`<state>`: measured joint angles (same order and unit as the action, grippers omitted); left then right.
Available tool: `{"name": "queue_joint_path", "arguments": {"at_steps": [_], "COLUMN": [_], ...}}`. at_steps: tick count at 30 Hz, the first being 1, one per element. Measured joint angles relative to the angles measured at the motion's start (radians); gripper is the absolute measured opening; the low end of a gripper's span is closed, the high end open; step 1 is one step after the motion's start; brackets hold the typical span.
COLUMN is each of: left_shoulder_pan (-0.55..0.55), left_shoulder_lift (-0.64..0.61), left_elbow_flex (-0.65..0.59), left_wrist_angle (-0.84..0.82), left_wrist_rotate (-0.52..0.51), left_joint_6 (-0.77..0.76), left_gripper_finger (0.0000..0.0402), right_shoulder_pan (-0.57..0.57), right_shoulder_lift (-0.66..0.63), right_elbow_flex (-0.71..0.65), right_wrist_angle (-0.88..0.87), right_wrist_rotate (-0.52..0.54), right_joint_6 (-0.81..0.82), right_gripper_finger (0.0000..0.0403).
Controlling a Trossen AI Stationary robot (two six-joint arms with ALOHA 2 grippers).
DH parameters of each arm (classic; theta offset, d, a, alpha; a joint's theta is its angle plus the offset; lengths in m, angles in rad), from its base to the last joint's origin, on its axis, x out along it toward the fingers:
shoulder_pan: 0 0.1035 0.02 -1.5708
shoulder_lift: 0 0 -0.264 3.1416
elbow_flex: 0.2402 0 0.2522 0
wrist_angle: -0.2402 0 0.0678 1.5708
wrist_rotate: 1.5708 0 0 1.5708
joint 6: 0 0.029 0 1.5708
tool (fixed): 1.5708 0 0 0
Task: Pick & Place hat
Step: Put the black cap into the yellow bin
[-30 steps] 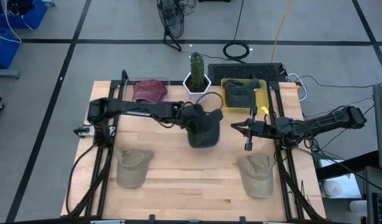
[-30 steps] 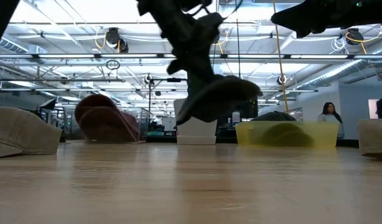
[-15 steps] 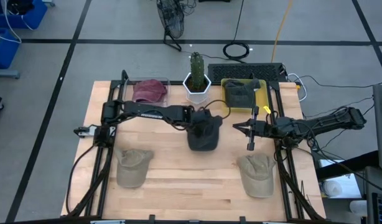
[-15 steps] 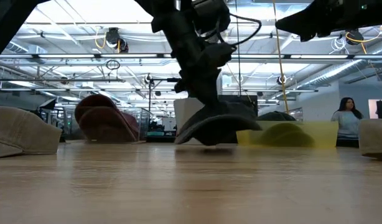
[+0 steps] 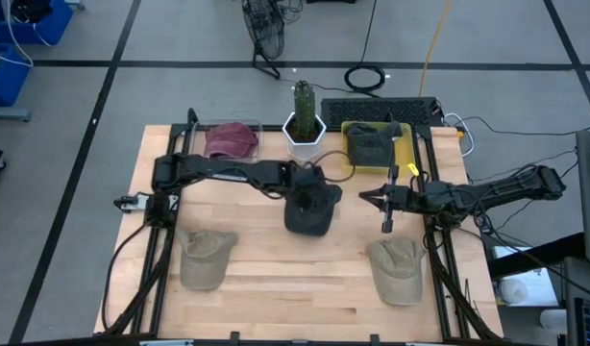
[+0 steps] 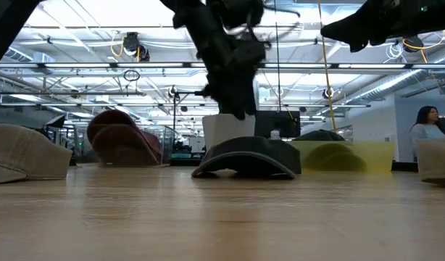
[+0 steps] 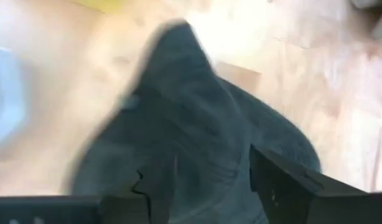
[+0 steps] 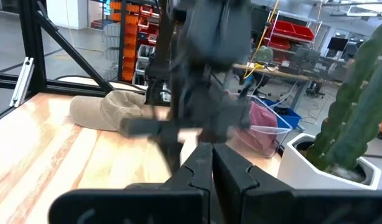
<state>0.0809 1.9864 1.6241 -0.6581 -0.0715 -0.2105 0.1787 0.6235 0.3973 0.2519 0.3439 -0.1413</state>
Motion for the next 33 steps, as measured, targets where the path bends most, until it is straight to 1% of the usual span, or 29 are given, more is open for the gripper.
{"name": "queue_joint_path", "arguments": {"at_steps": [2, 3, 5, 6, 10, 11, 13, 17, 20, 22, 24, 28, 30, 33], "left_shoulder_pan": [0.000, -0.004, -0.020, -0.028, -0.059, -0.066, -0.078, -0.085, -0.065, -0.044, -0.021, 0.011, 0.022, 0.046], "left_shoulder_lift": [-0.051, -0.076, -0.130, -0.156, -0.248, -0.266, -0.292, -0.367, -0.452, -0.510, -0.578, -0.696, -0.736, -0.788], "left_elbow_flex": [0.000, 0.000, 0.000, 0.000, -0.004, -0.027, -0.102, -0.311, -0.460, -0.534, -0.596, -0.696, -0.730, -0.767], "left_wrist_angle": [-0.034, -0.037, -0.044, -0.041, -0.010, 0.015, 0.097, 0.292, 0.463, 0.573, 0.648, 0.840, 0.927, 0.964], "left_wrist_rotate": [-0.073, -0.129, -0.225, -0.249, -0.261, -0.260, -0.223, -0.100, -0.062, -0.026, 0.009, 0.012, 0.027, 0.075], "left_joint_6": [0.017, 0.028, 0.051, 0.063, 0.082, 0.094, 0.115, 0.120, 0.124, 0.135, 0.152, 0.190, 0.229, 0.250], "left_gripper_finger": [0.0209, 0.0209, 0.0203, 0.0198, 0.0172, 0.0165, 0.0151, 0.0124, 0.0107, 0.0098, 0.0092, 0.0090, 0.0090, 0.0090], "right_shoulder_pan": [0.000, 0.000, 0.000, 0.000, 0.000, 0.000, 0.000, 0.000, 0.000, 0.000, -0.001, -0.009, -0.019, -0.042], "right_shoulder_lift": [0.006, 0.010, 0.020, 0.028, 0.069, 0.083, 0.124, 0.216, 0.289, 0.334, 0.386, 0.487, 0.539, 0.641], "right_elbow_flex": [0.000, 0.001, 0.001, 0.001, 0.001, 0.002, 0.001, 0.002, 0.001, 0.001, 0.001, 0.026, 0.065, 0.144], "right_wrist_angle": [-0.006, -0.002, -0.002, 0.006, 0.046, 0.056, 0.092, 0.161, 0.226, 0.263, 0.327, 0.403, 0.394, 0.370], "right_wrist_rotate": [0.000, 0.000, 0.000, 0.000, -0.001, -0.004, -0.004, -0.005, -0.005, -0.005, -0.005, -0.007, -0.007, -0.008], "right_joint_6": [0.008, 0.010, 0.012, 0.019, 0.041, 0.049, 0.061, 0.077, 0.076, 0.077, 0.077, 0.100, 0.123, 0.137], "right_gripper_finger": [0.0004, 0.0004, 0.0004, 0.0004, 0.0004, 0.0004, 0.0004, 0.0004, 0.0004, 0.0004, 0.0004, 0.0006, 0.0017, 0.0048]}}
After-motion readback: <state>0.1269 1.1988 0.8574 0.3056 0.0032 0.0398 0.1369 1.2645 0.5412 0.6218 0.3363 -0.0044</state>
